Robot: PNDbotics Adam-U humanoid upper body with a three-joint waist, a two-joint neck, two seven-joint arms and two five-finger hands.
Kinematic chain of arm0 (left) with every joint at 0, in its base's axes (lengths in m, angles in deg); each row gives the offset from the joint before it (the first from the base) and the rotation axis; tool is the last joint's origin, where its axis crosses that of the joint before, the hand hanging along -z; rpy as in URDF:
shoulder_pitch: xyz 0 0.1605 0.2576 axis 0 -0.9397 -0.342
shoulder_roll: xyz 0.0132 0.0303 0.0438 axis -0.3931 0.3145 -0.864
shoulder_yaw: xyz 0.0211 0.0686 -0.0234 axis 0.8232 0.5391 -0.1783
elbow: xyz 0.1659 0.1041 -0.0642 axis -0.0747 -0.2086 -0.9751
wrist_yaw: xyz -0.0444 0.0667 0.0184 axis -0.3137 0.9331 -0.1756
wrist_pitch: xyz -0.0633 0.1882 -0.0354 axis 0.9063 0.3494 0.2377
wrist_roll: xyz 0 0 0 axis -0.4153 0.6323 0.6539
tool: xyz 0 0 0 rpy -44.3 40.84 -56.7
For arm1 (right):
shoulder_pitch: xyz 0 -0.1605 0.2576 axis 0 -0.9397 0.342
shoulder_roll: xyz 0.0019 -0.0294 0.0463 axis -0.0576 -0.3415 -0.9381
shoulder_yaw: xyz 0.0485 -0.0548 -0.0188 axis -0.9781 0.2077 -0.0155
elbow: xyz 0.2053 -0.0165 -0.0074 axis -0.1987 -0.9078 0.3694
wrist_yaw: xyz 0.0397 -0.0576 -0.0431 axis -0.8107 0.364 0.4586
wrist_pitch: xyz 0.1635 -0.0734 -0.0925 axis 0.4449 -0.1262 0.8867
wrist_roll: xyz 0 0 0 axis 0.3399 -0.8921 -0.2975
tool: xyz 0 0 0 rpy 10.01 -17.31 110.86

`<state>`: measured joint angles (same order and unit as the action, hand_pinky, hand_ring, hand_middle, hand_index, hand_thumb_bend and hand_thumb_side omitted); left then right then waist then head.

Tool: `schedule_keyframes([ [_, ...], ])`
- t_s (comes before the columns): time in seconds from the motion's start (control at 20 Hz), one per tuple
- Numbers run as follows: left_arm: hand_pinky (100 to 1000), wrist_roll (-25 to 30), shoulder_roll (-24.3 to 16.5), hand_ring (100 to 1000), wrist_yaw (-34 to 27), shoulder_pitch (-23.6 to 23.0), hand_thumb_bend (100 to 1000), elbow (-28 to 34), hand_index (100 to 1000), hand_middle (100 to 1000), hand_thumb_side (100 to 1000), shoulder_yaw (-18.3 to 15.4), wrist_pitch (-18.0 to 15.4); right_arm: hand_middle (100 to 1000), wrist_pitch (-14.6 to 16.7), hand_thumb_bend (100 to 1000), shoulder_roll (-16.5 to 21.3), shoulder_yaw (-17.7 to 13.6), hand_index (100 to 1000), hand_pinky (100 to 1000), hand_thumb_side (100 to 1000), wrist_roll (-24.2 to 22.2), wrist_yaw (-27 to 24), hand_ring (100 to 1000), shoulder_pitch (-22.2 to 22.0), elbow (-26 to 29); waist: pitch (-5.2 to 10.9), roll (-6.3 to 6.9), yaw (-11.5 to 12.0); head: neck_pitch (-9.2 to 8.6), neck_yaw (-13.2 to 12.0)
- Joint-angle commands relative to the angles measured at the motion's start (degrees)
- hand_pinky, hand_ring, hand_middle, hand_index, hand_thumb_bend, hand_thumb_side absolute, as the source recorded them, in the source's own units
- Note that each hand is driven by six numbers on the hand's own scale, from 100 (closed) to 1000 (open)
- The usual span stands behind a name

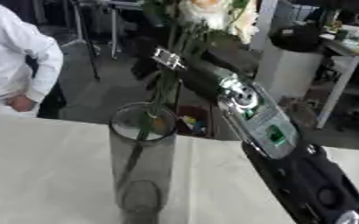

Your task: Arrange flowers into the vase.

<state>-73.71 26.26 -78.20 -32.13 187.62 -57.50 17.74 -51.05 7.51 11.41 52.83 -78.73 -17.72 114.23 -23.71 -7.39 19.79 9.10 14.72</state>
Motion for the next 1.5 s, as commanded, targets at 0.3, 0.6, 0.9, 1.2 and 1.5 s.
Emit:
schedule_keyframes([
  [0.3, 791, -0.4, -1.5, 923, -0.1, 0.4, 100, 0.9, 967, 852, 1000, -0.6, -0.1, 711, 0.0, 386, 2.6, 0.1, 709, 706, 965, -4.2, 2.0, 790, 0.1, 3.4, 2.00, 0.55, -0.3, 0.81, -0.1],
  [0.6, 791, -0.4, -1.6, 923, -0.1, 0.2, 100, 0.9, 968, 852, 1000, -0.6, 0.0, 733, -0.1, 393, 3.3, 0.5, 724, 719, 995, -6.4, 4.1, 804, -0.1, 4.2, 2.40, 0.32, -0.5, 0.91, 0.1],
  [0.9, 791, -0.4, -1.7, 923, -0.1, 0.1, 100, 0.9, 968, 852, 1000, -0.6, 0.1, 745, -1.0, 361, 3.5, 0.7, 734, 718, 1000, -8.4, 4.2, 814, -0.1, 3.3, 2.64, 0.21, -0.7, 1.11, 0.2],
  [1.2, 791, -0.5, -1.8, 923, 0.0, 0.0, 100, 0.9, 967, 850, 1000, -0.6, 0.2, 766, -1.6, 390, 4.0, 0.9, 754, 746, 1000, -9.7, 4.9, 840, -0.1, 2.6, 2.63, 0.29, -0.8, 1.07, 0.2],
  [1.5, 791, -0.4, -1.7, 923, 0.0, 0.0, 100, 0.9, 968, 850, 1000, -0.6, 0.2, 771, -1.2, 411, 3.9, 0.7, 757, 749, 1000, -10.9, 5.7, 843, -0.1, 2.1, 2.66, 0.36, -0.8, 1.08, 0.3],
])
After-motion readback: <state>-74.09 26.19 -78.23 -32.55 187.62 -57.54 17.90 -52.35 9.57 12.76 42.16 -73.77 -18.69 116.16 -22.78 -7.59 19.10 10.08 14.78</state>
